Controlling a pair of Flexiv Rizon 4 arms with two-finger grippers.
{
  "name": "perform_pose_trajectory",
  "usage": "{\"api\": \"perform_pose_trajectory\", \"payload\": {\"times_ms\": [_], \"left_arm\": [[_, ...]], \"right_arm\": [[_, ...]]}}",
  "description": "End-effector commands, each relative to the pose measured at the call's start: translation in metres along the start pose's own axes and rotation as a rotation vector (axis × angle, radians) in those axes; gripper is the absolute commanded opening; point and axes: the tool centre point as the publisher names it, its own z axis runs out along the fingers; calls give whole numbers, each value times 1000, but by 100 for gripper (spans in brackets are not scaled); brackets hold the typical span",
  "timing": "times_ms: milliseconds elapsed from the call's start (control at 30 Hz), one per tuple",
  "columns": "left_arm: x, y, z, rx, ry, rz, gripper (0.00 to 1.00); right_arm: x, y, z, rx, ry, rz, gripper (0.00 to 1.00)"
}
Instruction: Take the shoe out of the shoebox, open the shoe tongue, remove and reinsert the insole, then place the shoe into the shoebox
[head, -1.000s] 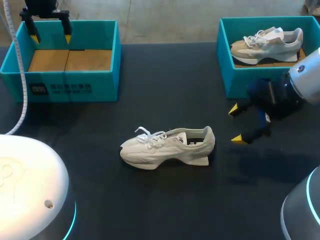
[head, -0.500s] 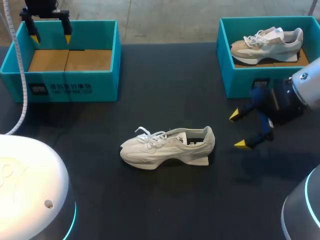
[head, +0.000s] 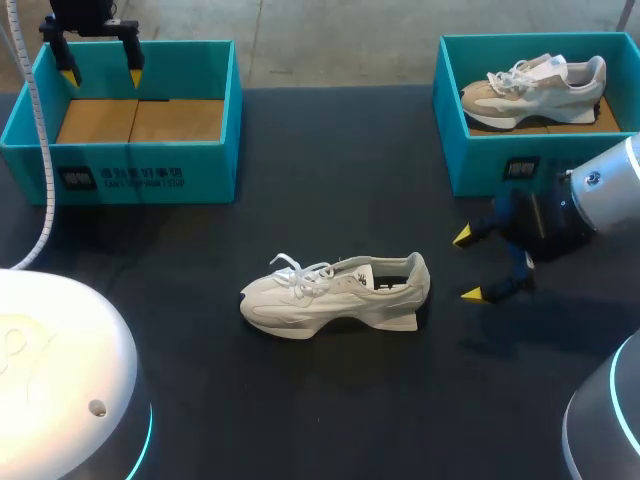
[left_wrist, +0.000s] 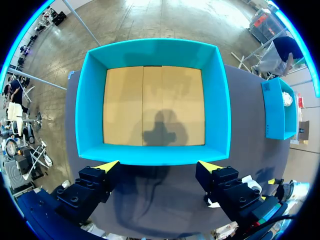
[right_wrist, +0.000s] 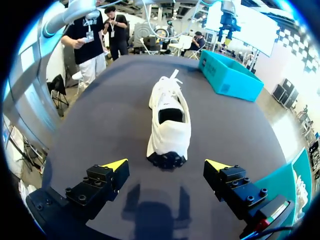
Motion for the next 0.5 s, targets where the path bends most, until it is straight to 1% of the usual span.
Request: {"api": "perform_pose_trajectory", "payload": {"times_ms": [33, 67, 500], "left_arm": [[0, 0, 0, 0, 0, 0, 100], [0, 0, 0, 0, 0, 0, 100], [0, 0, 0, 0, 0, 0, 100]], "right_arm": [[-1, -10, 8, -14, -14, 22, 100], [0, -12, 8, 4, -17, 32, 100], [0, -12, 8, 4, -17, 32, 100]]}}
